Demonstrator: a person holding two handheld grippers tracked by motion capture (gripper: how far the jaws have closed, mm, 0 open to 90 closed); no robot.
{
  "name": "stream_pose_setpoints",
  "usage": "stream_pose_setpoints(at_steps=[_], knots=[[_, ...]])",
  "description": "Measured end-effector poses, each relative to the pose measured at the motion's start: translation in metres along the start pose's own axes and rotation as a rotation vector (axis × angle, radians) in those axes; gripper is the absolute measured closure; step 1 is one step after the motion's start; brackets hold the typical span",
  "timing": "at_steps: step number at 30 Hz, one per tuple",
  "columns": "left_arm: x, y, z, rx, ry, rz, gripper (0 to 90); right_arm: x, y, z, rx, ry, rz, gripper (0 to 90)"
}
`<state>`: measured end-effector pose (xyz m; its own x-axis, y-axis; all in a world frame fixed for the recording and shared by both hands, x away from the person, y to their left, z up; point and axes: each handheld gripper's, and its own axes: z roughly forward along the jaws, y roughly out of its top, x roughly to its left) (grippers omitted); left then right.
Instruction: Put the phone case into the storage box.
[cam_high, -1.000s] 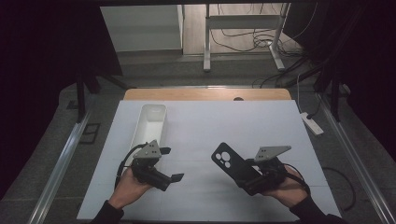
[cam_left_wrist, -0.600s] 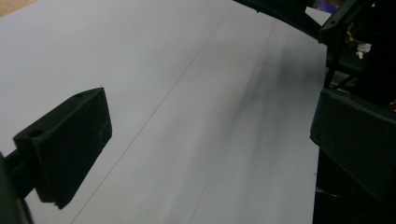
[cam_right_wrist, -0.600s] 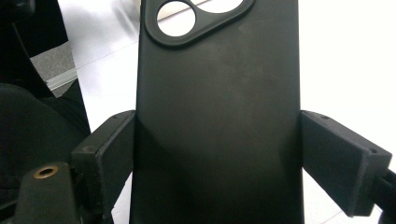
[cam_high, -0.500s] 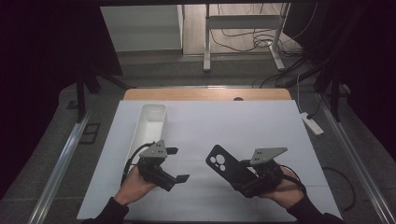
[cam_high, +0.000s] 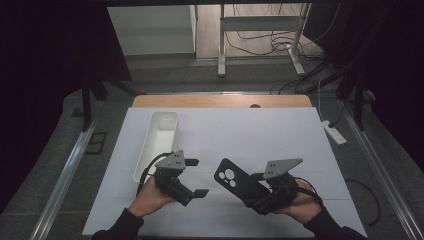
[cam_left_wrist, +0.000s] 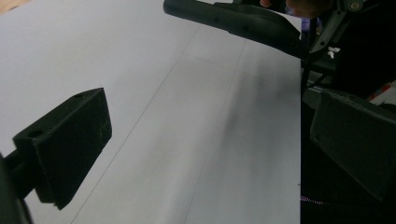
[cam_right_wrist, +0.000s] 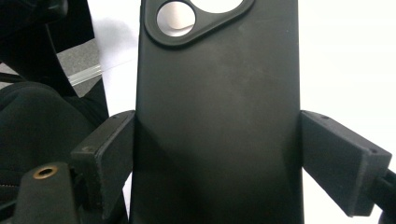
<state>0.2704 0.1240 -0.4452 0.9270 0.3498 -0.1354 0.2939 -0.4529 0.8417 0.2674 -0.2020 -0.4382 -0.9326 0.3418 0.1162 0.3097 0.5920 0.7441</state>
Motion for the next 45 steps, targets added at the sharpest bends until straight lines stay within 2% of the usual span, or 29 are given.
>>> stream_pose_setpoints(at_steps=[3, 12, 21, 31, 34, 37, 45], knots=[[0.000, 0.002, 0.004, 0.008, -0.016, 0.012, 0.0, 0.001, 0.001, 0.001, -0.002, 0.010, -0.005, 15.0], [0.001, 0.007, 0.008, -0.016, -0.064, 0.023, 0.0, 0.004, 0.005, 0.005, -0.013, 0.047, -0.017, 14.9], [-0.002, 0.009, 0.015, -0.011, -0.100, 0.065, 0.0, 0.008, 0.009, 0.011, -0.010, 0.077, -0.042, 14.9], [-0.003, 0.011, 0.018, -0.032, -0.168, 0.076, 0.0, 0.013, 0.011, 0.017, 0.002, 0.116, -0.064, 14.9], [-0.003, 0.011, 0.018, -0.036, -0.175, 0.080, 0.2, 0.013, 0.012, 0.017, 0.000, 0.130, -0.071, 14.9], [-0.004, 0.010, 0.017, -0.051, -0.204, 0.086, 2.2, 0.014, 0.012, 0.018, 0.000, 0.143, -0.077, 14.9], [-0.005, 0.009, 0.017, -0.060, -0.237, 0.096, 5.5, 0.015, 0.012, 0.018, -0.007, 0.169, -0.093, 14.9]])
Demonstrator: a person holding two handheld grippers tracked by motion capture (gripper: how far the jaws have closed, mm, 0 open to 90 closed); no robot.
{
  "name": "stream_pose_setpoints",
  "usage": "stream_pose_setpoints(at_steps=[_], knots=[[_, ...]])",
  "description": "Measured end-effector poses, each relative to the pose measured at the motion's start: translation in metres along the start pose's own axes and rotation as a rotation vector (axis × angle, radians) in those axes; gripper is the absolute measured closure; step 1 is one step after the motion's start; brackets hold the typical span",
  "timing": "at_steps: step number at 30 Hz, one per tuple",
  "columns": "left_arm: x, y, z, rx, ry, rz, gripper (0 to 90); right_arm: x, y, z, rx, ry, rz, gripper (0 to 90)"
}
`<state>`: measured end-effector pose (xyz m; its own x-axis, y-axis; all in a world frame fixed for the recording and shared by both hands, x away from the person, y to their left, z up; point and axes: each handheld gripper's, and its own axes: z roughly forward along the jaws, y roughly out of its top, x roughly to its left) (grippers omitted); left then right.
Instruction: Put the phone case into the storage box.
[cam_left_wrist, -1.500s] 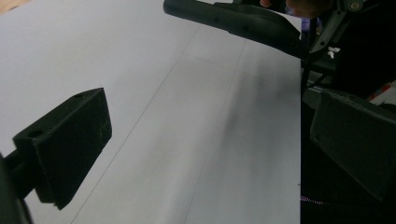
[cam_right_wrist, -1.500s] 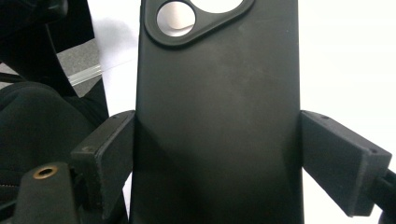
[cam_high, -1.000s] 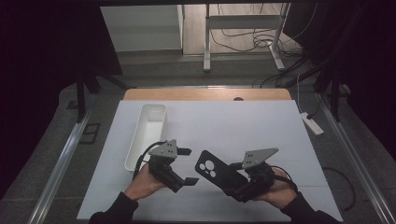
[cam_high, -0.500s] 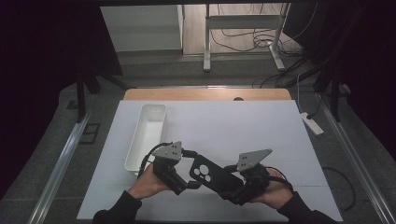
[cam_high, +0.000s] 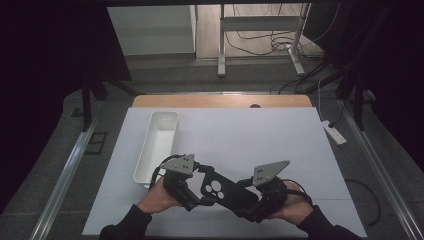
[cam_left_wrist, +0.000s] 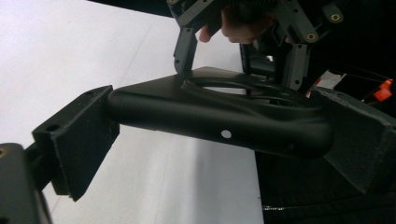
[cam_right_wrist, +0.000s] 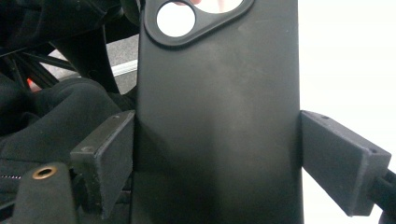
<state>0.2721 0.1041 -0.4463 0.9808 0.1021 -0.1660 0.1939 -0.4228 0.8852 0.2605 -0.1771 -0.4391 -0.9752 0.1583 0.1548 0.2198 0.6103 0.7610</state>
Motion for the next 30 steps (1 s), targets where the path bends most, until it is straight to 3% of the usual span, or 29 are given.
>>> stream_pose_setpoints(at_steps=[10, 15, 30], knots=[[-0.0002, -0.0016, 0.0006, -0.020, -0.036, -0.008, 9.2, -0.0002, -0.0007, 0.0010, 0.009, 0.020, -0.013, 14.7], [0.0023, -0.0025, -0.0021, -0.048, -0.076, -0.038, 12.6, -0.0012, -0.0020, 0.0023, 0.014, 0.030, -0.028, 14.6], [0.0024, -0.0002, -0.0031, -0.031, -0.054, -0.060, 15.7, -0.0025, -0.0029, 0.0043, 0.013, -0.003, -0.063, 13.5]])
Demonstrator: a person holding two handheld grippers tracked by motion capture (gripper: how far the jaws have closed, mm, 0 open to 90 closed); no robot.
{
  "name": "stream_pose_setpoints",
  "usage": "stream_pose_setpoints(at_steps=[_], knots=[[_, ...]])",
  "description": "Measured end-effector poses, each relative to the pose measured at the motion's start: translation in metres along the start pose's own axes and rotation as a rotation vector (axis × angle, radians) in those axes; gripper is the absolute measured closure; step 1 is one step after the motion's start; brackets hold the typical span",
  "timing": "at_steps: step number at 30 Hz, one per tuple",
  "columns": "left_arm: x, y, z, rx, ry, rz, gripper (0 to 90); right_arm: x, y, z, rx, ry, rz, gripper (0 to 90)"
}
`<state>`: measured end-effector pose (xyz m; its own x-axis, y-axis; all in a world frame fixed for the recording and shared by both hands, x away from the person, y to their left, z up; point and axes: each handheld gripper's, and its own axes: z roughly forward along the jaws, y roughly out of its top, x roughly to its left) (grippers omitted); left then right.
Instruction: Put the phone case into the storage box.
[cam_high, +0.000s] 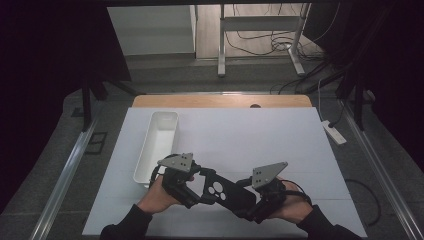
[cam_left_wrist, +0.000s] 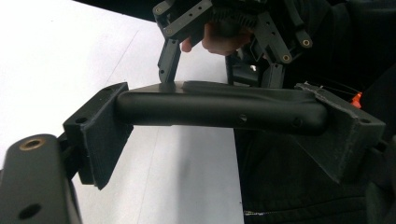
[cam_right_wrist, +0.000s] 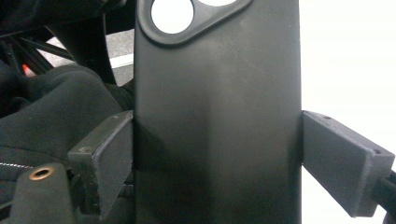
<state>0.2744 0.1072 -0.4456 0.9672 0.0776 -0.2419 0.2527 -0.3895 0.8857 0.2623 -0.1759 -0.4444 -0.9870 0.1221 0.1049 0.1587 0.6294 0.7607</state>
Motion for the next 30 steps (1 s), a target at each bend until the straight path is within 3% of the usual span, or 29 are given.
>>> stream_pose_setpoints(at_steps=[6, 12, 23, 30], knots=[[0.000, 0.002, -0.001, 0.019, 0.030, -0.019, 16.0, -0.001, 0.000, 0.001, 0.014, -0.031, 0.026, 10.5], [0.002, 0.002, -0.003, 0.039, 0.079, -0.040, 16.0, -0.004, -0.001, -0.001, 0.022, -0.087, 0.064, 0.0], [0.004, 0.006, -0.009, 0.074, 0.177, -0.084, 15.9, -0.005, -0.005, -0.005, 0.019, -0.194, 0.085, 0.0], [0.004, 0.008, -0.010, 0.089, 0.231, -0.114, 15.8, -0.004, -0.006, -0.005, 0.025, -0.208, 0.095, 0.0]])
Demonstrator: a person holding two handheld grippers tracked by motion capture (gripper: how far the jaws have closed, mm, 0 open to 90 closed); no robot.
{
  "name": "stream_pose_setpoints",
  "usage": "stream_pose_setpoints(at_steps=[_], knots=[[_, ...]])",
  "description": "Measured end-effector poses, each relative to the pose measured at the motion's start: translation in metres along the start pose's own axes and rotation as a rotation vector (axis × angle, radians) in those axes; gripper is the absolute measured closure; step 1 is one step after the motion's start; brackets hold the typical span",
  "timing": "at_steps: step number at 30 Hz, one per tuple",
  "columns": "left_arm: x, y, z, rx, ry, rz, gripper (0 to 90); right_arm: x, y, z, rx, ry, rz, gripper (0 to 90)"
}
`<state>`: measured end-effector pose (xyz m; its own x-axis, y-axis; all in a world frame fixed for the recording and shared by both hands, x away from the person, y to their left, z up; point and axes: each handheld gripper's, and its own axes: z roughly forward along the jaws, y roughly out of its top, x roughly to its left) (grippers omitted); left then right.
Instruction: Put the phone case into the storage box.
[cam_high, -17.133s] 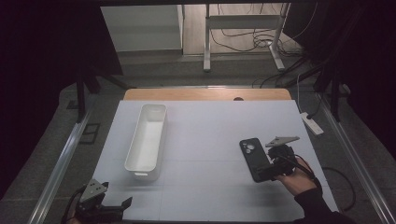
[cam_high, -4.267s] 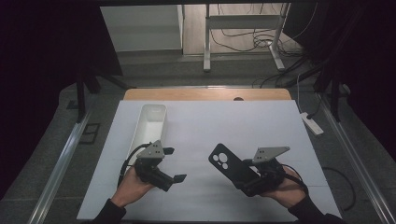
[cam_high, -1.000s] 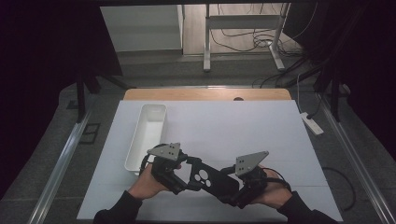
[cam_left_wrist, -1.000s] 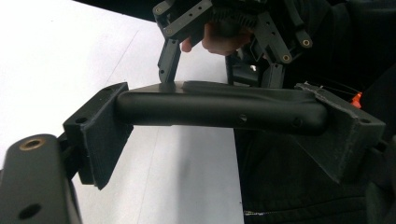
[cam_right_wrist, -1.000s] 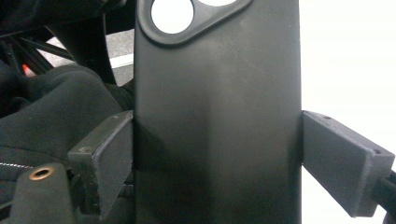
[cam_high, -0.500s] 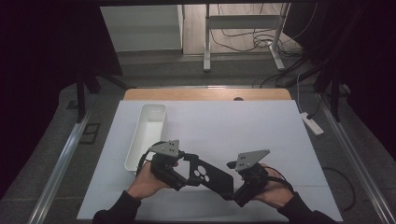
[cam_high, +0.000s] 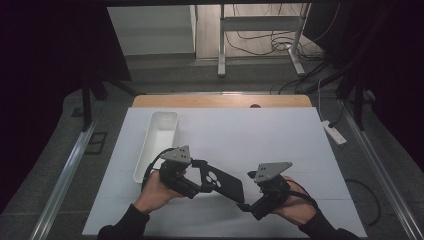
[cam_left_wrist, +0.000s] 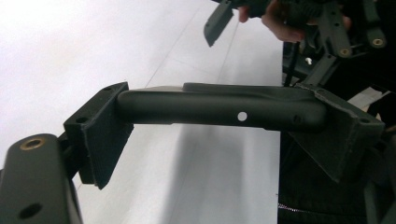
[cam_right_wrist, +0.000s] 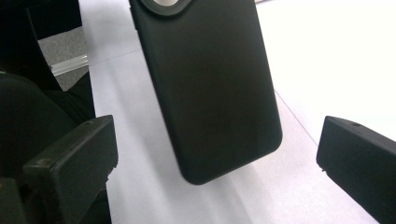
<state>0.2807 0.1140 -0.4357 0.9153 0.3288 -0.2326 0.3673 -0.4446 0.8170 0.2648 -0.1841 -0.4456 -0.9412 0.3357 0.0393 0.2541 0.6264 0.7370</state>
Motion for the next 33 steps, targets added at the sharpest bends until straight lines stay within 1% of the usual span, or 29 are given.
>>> stream_pose_setpoints(at_steps=[2, 5, 6, 7, 10, 12, 15, 16, 18, 21, 22, 23, 33], knots=[[0.000, 0.000, 0.000, 0.003, 0.014, -0.014, 15.8, 0.000, 0.000, 0.000, 0.005, 0.000, 0.012, 0.0], [0.001, 0.001, -0.001, 0.007, 0.033, -0.033, 15.8, 0.000, -0.001, 0.000, 0.008, -0.013, 0.030, 0.0], [0.001, 0.002, -0.001, 0.006, 0.044, -0.046, 15.8, 0.000, -0.001, 0.001, 0.009, -0.016, 0.033, 0.0], [0.001, 0.002, -0.001, 0.006, 0.044, -0.046, 15.8, 0.000, -0.001, 0.001, 0.009, -0.016, 0.033, 0.0], [0.001, 0.004, -0.002, 0.003, 0.053, -0.069, 15.8, 0.001, -0.001, 0.002, -0.003, -0.023, 0.038, 0.0], [0.000, 0.005, -0.001, 0.002, 0.055, -0.073, 15.8, 0.002, -0.001, 0.003, -0.005, -0.028, 0.041, 0.0], [-0.001, 0.007, 0.000, 0.002, 0.071, -0.090, 15.8, 0.002, 0.000, 0.005, 0.004, -0.048, 0.050, 0.0], [-0.001, 0.007, 0.000, 0.002, 0.071, -0.090, 15.8, 0.002, 0.000, 0.005, 0.004, -0.048, 0.050, 0.0], [-0.002, 0.008, 0.001, 0.003, 0.080, -0.097, 15.8, 0.002, 0.000, 0.006, 0.012, -0.065, 0.052, 0.0], [-0.003, 0.010, 0.001, -0.003, 0.081, -0.109, 15.8, 0.004, 0.001, 0.008, 0.017, -0.089, 0.060, 0.0], [-0.003, 0.010, 0.001, -0.003, 0.081, -0.109, 15.8, 0.004, 0.001, 0.008, 0.017, -0.089, 0.060, 0.0], [-0.004, 0.011, 0.002, -0.003, 0.083, -0.114, 15.8, 0.005, 0.001, 0.010, 0.025, -0.101, 0.050, 0.0], [-0.007, 0.016, 0.006, -0.011, 0.079, -0.128, 15.8, 0.006, 0.004, 0.017, 0.044, -0.140, 0.053, 0.0]])
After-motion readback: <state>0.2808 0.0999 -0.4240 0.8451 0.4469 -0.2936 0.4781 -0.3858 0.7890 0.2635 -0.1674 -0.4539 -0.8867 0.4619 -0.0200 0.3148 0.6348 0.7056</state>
